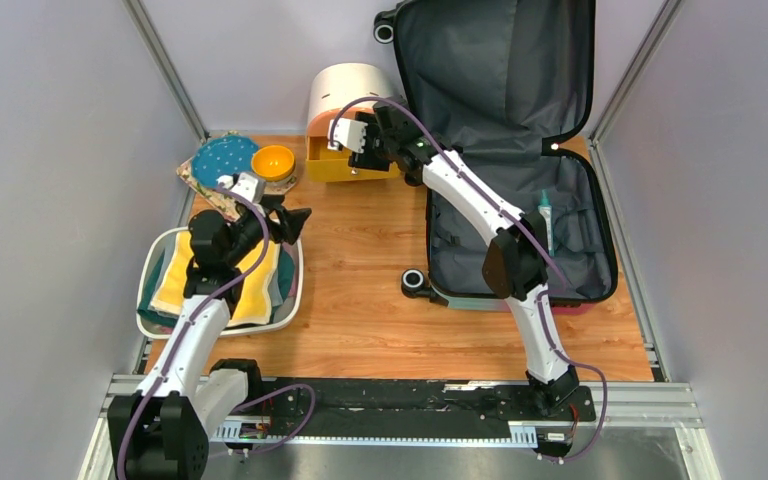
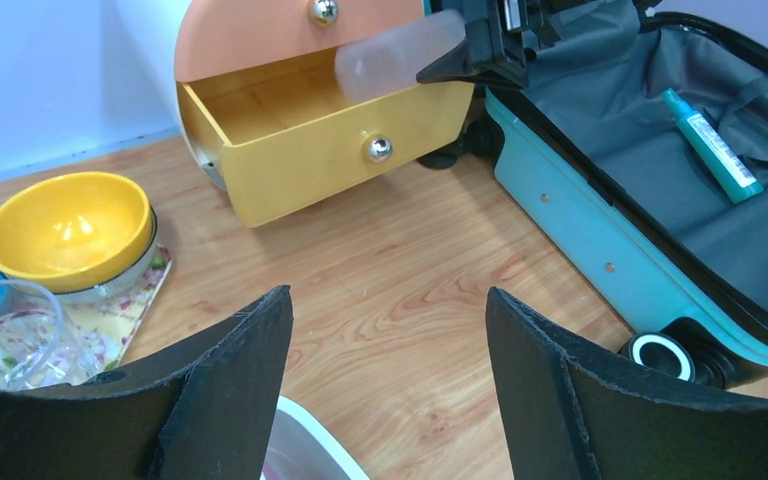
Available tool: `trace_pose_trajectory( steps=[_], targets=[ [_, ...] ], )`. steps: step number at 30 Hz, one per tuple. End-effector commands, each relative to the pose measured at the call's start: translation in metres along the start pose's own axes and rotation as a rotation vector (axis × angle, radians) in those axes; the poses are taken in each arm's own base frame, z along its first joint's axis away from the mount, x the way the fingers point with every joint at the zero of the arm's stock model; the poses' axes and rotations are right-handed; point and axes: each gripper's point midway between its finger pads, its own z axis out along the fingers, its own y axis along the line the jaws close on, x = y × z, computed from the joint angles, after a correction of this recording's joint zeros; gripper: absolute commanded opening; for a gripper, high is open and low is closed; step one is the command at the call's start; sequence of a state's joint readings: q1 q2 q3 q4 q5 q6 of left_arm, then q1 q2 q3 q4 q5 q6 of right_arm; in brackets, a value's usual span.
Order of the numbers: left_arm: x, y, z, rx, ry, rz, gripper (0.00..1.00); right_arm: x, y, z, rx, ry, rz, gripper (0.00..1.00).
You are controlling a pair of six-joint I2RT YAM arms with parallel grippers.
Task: Open, take out, and arrange the luggage
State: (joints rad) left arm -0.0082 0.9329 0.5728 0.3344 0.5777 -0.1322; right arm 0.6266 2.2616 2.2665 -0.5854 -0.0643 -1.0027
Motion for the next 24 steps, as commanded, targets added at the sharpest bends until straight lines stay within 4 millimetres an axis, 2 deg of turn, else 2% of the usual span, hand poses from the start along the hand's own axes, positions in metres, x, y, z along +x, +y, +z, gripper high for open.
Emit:
trace_pose_trajectory(
  steps=[1,4,5,6,8,9,10,11,12,14,16,17,18,19,20,21,22,23,24],
  targets=[
    [0.003,0.001,0.004,0.004,-0.006,-0.025,0.79,-0.026,-0.028,-0.013,0.089,-0.058,-0.03,0.7],
    [0.008,0.005,0.011,0.012,0.022,-0.046,0.77,-0.032,-0.035,-0.021,0.109,-0.072,-0.027,0.72],
    [0.002,0.007,0.014,0.005,0.017,-0.051,0.75,-0.036,-0.039,-0.025,0.12,-0.078,-0.022,0.72],
    [0.01,0.012,0.02,-0.003,0.041,-0.073,0.71,-0.038,-0.044,-0.03,0.131,-0.085,-0.015,0.73],
    [0.005,0.019,0.029,-0.017,0.039,-0.107,0.67,-0.047,-0.054,-0.047,0.155,-0.102,0.025,0.73],
    [0.01,0.024,0.037,-0.023,0.045,-0.124,0.63,-0.048,-0.056,-0.054,0.16,-0.104,0.041,0.74],
    [0.012,0.023,0.043,-0.021,0.05,-0.133,0.61,-0.054,-0.062,-0.069,0.173,-0.116,0.05,0.74],
    [0.008,0.028,0.051,-0.055,0.046,-0.13,0.6,-0.054,-0.062,-0.075,0.177,-0.114,0.068,0.75],
    [0.017,0.031,0.061,-0.059,0.065,-0.136,0.59,-0.054,-0.064,-0.082,0.186,-0.115,0.076,0.76],
    [0.017,0.029,0.076,-0.068,0.06,-0.11,0.58,-0.052,-0.066,-0.103,0.201,-0.108,0.112,0.77],
    [0.026,0.03,0.092,-0.061,0.061,-0.092,0.55,-0.044,-0.064,-0.121,0.203,-0.091,0.147,0.77],
    [0.021,0.028,0.102,-0.058,0.049,-0.062,0.55,-0.04,-0.063,-0.127,0.202,-0.085,0.164,0.78],
    [0.031,0.03,0.112,-0.06,0.06,-0.052,0.54,-0.034,-0.06,-0.132,0.198,-0.074,0.197,0.78],
    [0.026,0.032,0.12,-0.061,0.046,-0.019,0.54,-0.033,-0.062,-0.147,0.205,-0.071,0.212,0.78],
    [0.028,0.034,0.126,-0.069,0.039,-0.006,0.53,-0.022,-0.052,-0.146,0.184,-0.043,0.23,0.78],
    [0.037,0.035,0.137,-0.065,0.042,0.001,0.52,-0.016,-0.051,-0.152,0.187,-0.032,0.253,0.78],
    [0.03,0.037,0.146,-0.063,0.023,0.024,0.51,-0.015,-0.051,-0.165,0.19,-0.031,0.268,0.78],
    [0.04,0.038,0.155,-0.055,0.038,0.031,0.48,0.002,-0.046,-0.167,0.198,0.022,0.284,0.78],
    [0.041,0.038,0.162,-0.049,0.03,0.05,0.47,0.011,-0.048,-0.173,0.21,0.036,0.309,0.78]
  ],
)
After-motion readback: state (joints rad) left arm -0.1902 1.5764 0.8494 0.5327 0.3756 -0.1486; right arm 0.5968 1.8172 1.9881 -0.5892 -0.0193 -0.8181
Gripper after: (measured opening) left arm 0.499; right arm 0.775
